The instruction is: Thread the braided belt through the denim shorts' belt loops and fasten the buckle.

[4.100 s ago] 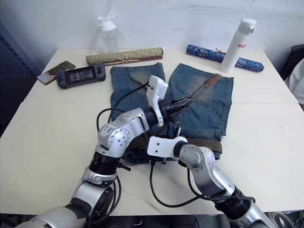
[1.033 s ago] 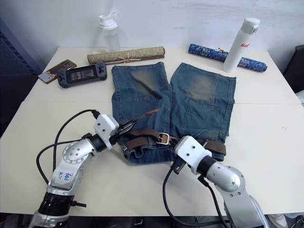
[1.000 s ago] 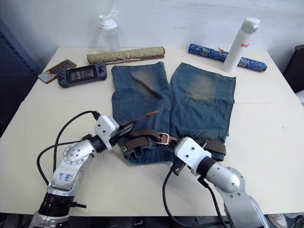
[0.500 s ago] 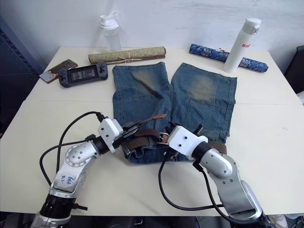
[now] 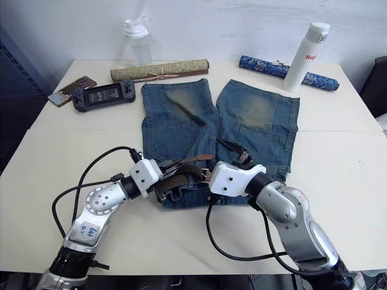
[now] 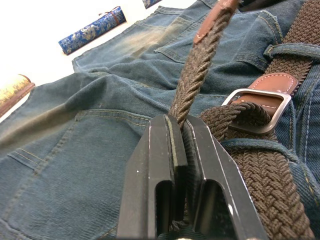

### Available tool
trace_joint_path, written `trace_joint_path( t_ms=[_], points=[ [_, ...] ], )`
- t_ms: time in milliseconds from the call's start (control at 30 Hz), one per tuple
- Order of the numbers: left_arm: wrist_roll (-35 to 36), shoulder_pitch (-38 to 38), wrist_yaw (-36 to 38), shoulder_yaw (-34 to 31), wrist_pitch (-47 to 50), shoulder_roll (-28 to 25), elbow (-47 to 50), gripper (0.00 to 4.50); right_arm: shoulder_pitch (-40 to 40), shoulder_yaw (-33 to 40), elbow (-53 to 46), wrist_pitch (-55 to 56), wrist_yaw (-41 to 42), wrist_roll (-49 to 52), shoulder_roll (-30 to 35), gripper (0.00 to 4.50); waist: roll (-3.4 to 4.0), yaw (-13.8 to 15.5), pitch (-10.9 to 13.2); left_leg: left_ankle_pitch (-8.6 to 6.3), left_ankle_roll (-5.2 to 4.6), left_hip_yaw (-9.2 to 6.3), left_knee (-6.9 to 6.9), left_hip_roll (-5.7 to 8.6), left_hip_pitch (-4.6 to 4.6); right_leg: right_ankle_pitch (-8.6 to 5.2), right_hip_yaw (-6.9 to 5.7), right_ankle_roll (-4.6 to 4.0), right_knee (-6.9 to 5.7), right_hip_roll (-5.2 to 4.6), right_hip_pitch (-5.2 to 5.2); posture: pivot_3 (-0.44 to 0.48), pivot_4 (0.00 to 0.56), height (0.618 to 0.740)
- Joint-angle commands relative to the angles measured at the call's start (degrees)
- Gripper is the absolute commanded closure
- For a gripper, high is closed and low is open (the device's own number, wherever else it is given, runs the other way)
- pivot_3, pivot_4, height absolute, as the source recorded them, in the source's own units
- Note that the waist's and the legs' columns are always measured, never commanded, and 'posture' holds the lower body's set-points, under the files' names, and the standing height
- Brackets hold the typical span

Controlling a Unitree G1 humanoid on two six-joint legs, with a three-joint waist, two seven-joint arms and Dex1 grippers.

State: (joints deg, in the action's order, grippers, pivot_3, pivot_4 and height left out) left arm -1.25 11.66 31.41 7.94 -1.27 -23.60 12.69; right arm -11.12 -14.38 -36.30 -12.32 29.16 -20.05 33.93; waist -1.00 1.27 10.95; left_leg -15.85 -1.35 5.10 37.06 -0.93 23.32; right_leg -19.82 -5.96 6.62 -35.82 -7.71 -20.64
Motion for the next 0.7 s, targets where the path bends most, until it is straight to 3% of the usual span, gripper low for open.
trace_joint_path(
  t_ms=[33, 133, 267, 467, 667, 700],
  points=[
    [-0.75, 0.05, 0.05, 0.59, -1.39, -0.21, 0.64, 4.50, -0.85, -0.81, -0.57, 2.19, 0.87, -1.11, -0.19, 1.43, 0.00, 0.03, 0.00, 0.00, 0.00, 0.00, 0.02, 0.00, 0.00, 0.00, 0.00, 0.00, -0.01, 0.00, 0.00, 0.000, 0.150, 0.717],
    [-0.57, 0.23, 0.09, 0.46, -1.57, 0.01, 0.71, 4.50, -0.79, -1.23, 0.37, 2.39, 1.35, -1.71, -0.45, 2.39, 0.00, 0.03, 0.00, 0.01, -0.01, 0.00, 0.04, 0.01, 0.00, 0.00, 0.00, 0.00, -0.03, -0.01, 0.01, 0.000, 0.150, 0.717],
    [-0.85, 0.45, 0.22, 0.42, -2.27, -0.29, 0.56, 4.50, -0.52, -0.96, 1.03, 2.63, 1.50, -2.11, -0.84, 4.35, 0.00, 0.01, 0.00, 0.01, -0.01, -0.01, 0.03, 0.01, 0.00, 0.00, 0.00, 0.00, -0.03, 0.00, 0.01, 0.000, 0.150, 0.717],
    [-0.38, 0.49, 0.31, 0.27, -2.41, 0.06, 0.84, 4.50, -0.44, -1.21, 1.09, 3.03, 2.00, -2.09, -1.37, 4.44, 0.00, 0.01, 0.00, 0.01, -0.01, 0.00, 0.03, 0.01, -0.01, 0.00, 0.00, 0.00, -0.04, 0.01, 0.01, 0.000, 0.150, 0.717],
    [0.58, 0.31, 0.57, -0.13, -1.66, 0.51, 2.23, 2.19, -0.67, -2.04, 1.76, 4.50, 2.74, -3.55, -0.96, 4.50, 0.00, -0.01, 0.00, 0.01, -0.01, 0.00, 0.03, 0.01, -0.01, 0.00, 0.00, 0.00, -0.05, 0.03, 0.01, 0.000, 0.150, 0.717],
    [0.67, 0.15, 0.44, -0.31, -1.76, 0.62, 2.52, 2.19, -0.67, -2.16, 1.81, 4.71, 2.79, -3.93, -0.94, 4.50, 0.00, -0.01, 0.00, 0.01, -0.01, 0.00, 0.04, 0.01, -0.01, 0.00, 0.00, 0.00, -0.05, 0.03, 0.01, 0.000, 0.150, 0.717]
  ],
)
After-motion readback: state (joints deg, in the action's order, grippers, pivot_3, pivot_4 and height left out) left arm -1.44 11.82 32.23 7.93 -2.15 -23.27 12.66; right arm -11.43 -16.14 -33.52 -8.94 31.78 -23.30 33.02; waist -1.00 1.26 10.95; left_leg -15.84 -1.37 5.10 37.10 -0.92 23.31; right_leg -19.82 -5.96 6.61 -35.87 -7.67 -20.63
